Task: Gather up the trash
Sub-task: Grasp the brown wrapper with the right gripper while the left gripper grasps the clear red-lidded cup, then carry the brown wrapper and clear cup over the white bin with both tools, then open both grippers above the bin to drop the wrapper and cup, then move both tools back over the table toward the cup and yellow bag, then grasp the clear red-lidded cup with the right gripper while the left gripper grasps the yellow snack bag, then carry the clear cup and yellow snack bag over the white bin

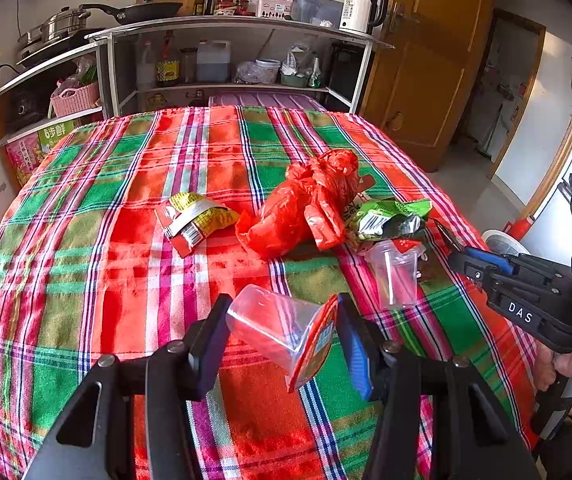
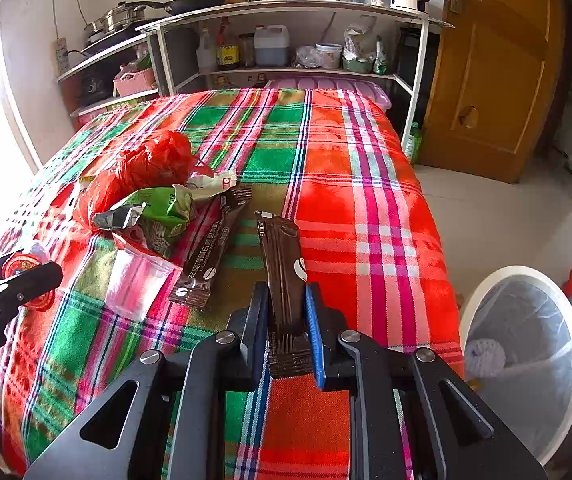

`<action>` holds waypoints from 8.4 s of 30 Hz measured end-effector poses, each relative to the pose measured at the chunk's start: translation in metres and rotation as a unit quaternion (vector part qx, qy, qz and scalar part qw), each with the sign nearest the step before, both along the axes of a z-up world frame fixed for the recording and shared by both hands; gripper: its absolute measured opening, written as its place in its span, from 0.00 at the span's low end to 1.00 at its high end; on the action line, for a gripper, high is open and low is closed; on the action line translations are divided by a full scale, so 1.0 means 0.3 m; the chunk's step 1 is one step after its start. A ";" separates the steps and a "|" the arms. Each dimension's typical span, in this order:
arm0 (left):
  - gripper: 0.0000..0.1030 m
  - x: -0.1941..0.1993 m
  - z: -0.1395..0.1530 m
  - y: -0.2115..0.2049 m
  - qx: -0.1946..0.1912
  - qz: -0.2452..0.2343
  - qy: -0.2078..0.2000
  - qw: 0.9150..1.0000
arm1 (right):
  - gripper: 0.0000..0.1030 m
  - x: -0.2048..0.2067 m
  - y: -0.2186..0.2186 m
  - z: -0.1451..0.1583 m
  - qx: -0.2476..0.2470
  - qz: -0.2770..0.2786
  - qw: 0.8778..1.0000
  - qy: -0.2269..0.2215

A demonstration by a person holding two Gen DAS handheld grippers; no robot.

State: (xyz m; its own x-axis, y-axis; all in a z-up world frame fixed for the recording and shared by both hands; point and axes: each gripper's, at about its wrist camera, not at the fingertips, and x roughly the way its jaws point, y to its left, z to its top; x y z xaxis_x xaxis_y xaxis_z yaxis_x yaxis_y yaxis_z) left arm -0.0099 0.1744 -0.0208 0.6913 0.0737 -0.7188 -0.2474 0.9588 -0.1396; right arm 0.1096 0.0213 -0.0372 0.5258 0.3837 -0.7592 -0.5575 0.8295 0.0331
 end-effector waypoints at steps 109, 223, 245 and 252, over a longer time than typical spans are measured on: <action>0.77 0.175 0.154 -0.415 0.012 -0.117 -0.043 0.992 | 0.49 -0.114 -0.537 0.134 0.075 -0.161 0.983 -0.039; 0.29 0.109 0.054 0.221 0.017 0.010 -0.019 1.000 | 0.30 -0.114 0.119 0.033 0.069 -0.013 0.997 0.015; 0.30 0.101 0.163 -0.094 0.020 -0.083 -0.062 0.994 | 0.30 -0.152 -0.177 0.127 0.084 -0.084 0.993 -0.021; 0.30 0.152 0.180 -0.245 0.015 -0.131 -0.069 0.989 | 0.30 -0.153 -0.314 0.135 0.081 -0.120 0.989 -0.028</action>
